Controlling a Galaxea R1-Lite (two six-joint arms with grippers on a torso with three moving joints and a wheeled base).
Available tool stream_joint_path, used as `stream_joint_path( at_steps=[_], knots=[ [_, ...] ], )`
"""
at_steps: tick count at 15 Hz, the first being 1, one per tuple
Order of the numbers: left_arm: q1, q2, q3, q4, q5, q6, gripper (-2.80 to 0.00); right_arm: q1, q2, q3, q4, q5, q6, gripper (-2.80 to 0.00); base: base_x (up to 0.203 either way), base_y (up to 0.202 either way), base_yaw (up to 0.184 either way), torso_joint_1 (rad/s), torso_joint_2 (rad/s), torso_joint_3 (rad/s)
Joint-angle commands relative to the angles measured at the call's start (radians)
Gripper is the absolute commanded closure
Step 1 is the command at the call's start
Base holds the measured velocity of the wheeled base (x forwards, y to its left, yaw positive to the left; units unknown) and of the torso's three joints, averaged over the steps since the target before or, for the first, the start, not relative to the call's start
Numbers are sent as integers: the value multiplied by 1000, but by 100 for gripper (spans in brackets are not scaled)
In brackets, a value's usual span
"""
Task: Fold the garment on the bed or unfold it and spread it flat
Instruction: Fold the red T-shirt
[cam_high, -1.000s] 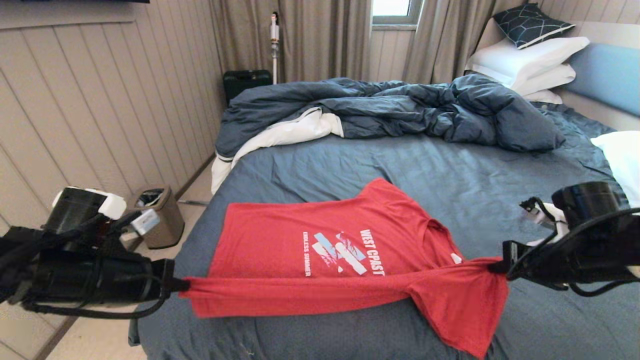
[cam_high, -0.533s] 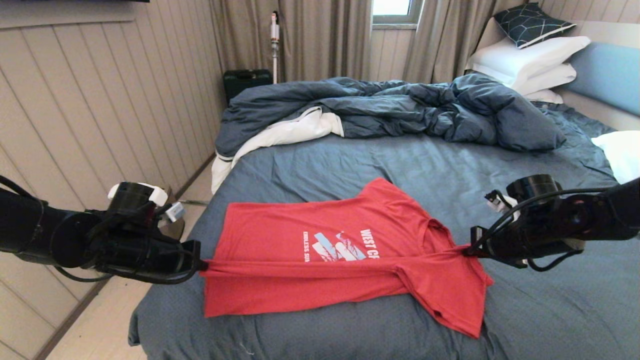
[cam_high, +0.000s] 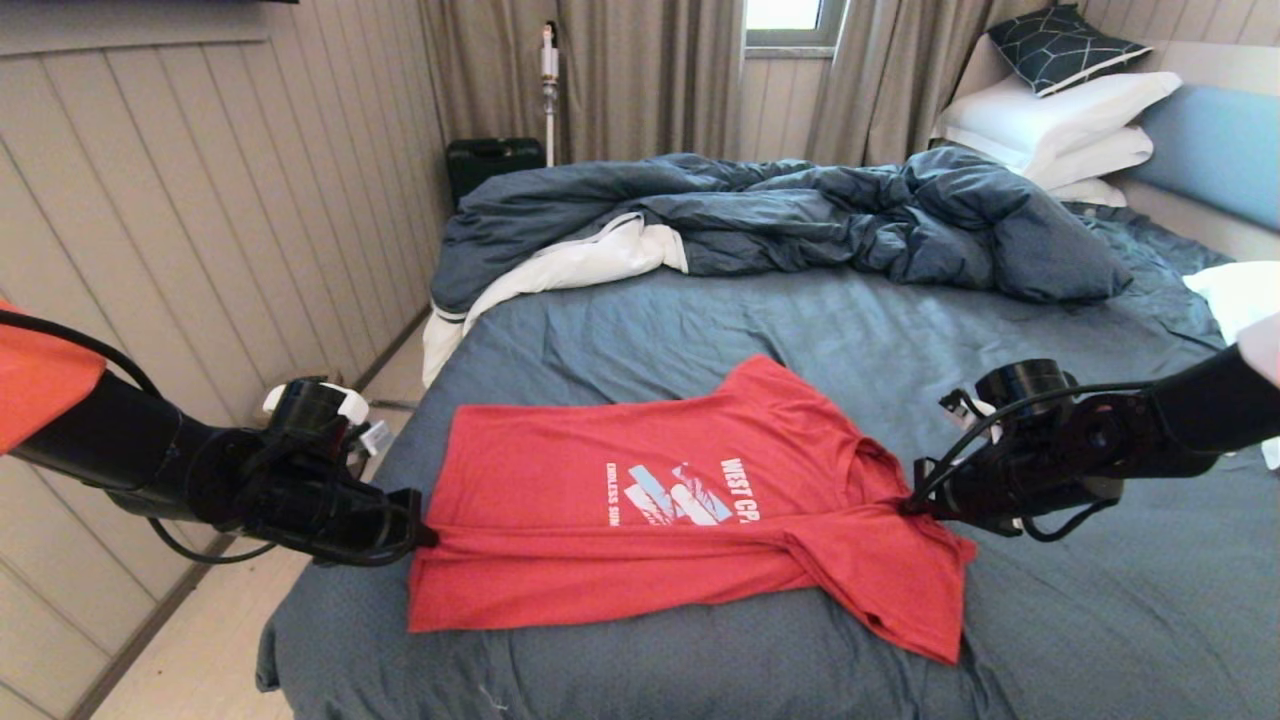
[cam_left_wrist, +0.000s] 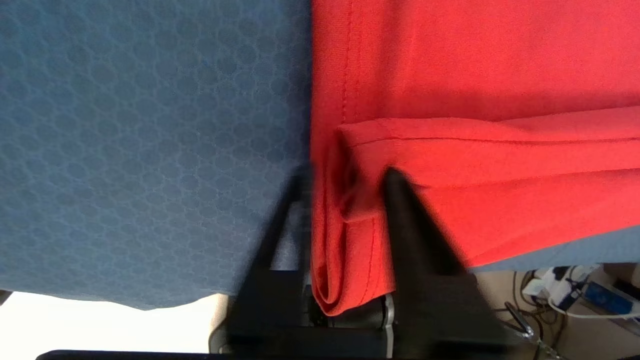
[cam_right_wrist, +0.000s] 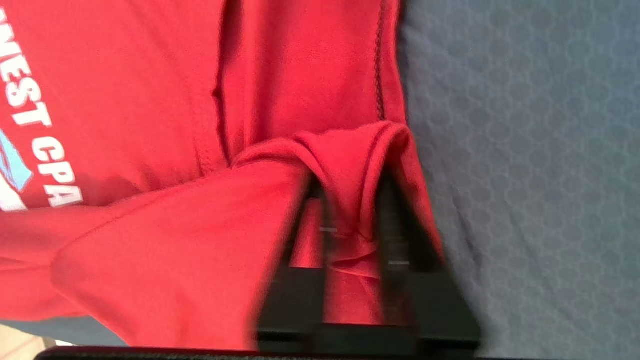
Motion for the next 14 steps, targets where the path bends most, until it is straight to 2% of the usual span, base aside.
stream_joint_path(
  at_steps=[1,4,8,11,13,14],
  knots=[
    [0,-1,3,-1,-6,-3,-280,0,-6,7,1,2,0,-280,0,0,0,0,0,0],
    [0,-66,18,-2,-8,-3,-280,0,-52,22,1,2,2,-280,0,0,0,0,0,0],
    [1,-243,46,-1,-1,-11,-280,-5,-200,55,3,2,-3,-280,0,0,0,0,0,0],
    [1,-326,111,0,1,-11,-280,-10,-282,90,29,2,-6,-280,0,0,0,0,0,0],
    [2,-387,174,1,2,-11,-280,-10,-348,166,33,3,-6,-280,0,0,0,0,0,0],
    [3,-425,222,1,2,-11,-280,-10,-384,217,33,4,-7,-263,0,0,0,0,0,0]
  ],
)
